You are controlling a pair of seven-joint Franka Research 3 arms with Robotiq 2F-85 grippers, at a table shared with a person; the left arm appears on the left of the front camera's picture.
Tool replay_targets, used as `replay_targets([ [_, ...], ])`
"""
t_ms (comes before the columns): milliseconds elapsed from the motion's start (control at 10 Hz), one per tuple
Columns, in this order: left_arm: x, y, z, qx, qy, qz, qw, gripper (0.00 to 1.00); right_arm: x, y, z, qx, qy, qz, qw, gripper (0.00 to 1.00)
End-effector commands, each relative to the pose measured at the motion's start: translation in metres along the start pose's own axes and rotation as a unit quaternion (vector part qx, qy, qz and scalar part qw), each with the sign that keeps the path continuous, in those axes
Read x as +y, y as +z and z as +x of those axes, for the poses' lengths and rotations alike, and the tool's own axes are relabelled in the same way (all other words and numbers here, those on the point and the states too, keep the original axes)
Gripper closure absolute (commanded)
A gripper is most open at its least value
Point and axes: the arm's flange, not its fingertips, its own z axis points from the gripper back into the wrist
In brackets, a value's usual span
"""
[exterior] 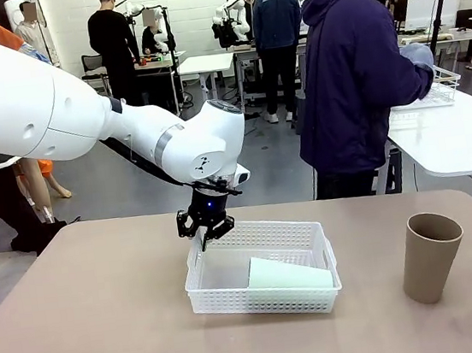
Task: Clean and organize the cups into the basket.
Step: Pick up the Reusable plastic cup from the right side of the table and stack it inside the Organizing basket in the center of the table.
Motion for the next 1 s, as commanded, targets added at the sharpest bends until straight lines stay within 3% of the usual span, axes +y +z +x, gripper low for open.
replay_targets([
  [0, 0.002, -0.001, -0.001, -0.003, -0.002, 0.006, 1.000, 1.00, 0.000, 0.000, 0.000, 0.001, 0.000, -0.001, 1.000, 0.00],
  [100, 0.002, -0.001, -0.001, -0.003, -0.002, 0.006, 1.000, 1.00, 0.000, -0.023, -0.009, 0.046, -0.002, 0.033, 0.998, 0.00],
  [200, 0.002, -0.001, -0.001, -0.003, -0.002, 0.006, 1.000, 1.00, -0.004, -0.046, -0.009, 0.054, -0.002, 0.042, 0.998, 0.00],
  [900, 0.002, -0.001, -0.001, -0.003, -0.002, 0.006, 1.000, 1.00, -0.025, -0.097, -0.006, 0.016, -0.003, 0.045, 0.999, 0.00],
])
